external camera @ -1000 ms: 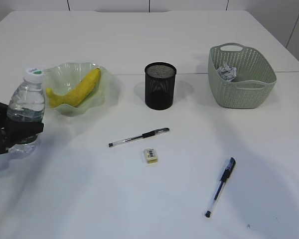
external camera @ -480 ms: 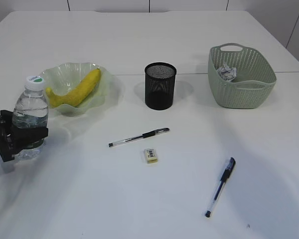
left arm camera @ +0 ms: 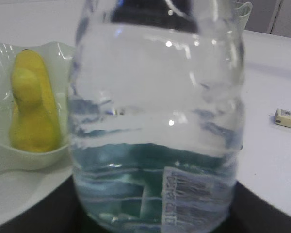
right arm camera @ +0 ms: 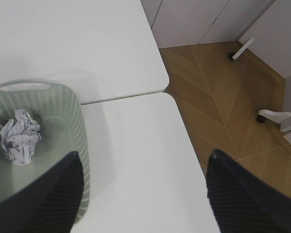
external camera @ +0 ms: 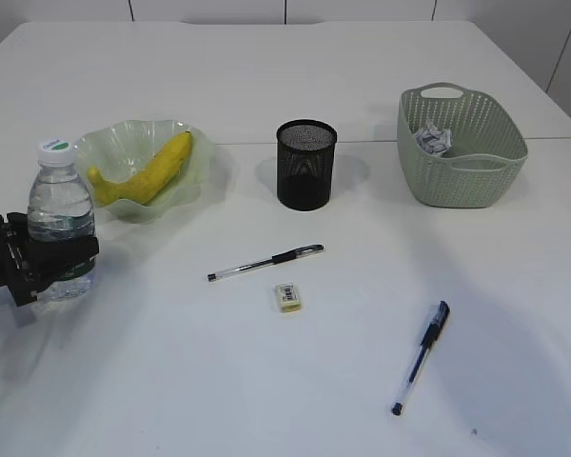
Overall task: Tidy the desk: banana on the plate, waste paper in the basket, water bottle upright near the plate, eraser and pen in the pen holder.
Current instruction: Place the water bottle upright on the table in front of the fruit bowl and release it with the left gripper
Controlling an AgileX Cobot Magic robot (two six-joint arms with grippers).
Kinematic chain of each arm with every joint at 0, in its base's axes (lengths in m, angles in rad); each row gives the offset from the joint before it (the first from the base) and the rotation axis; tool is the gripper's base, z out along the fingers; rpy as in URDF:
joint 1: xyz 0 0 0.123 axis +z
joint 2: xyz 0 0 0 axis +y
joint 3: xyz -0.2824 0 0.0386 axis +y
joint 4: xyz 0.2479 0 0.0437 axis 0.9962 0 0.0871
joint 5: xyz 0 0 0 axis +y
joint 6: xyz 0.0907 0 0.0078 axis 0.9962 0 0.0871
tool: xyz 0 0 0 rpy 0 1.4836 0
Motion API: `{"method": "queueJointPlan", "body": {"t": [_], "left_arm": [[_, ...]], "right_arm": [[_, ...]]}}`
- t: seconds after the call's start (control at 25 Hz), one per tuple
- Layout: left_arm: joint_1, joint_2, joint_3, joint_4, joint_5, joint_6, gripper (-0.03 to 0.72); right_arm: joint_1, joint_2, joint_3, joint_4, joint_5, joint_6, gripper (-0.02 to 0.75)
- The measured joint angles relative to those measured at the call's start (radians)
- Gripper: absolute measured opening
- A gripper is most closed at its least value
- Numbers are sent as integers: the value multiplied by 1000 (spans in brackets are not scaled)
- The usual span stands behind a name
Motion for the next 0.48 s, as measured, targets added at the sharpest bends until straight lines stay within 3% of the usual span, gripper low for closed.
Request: {"method": "queueJointPlan", "body": {"t": [0.48], "left_arm": [[-15,2,-2,-8,0,0,384]], "right_arm": [[0,0,0,0,-16,0,587]]}}
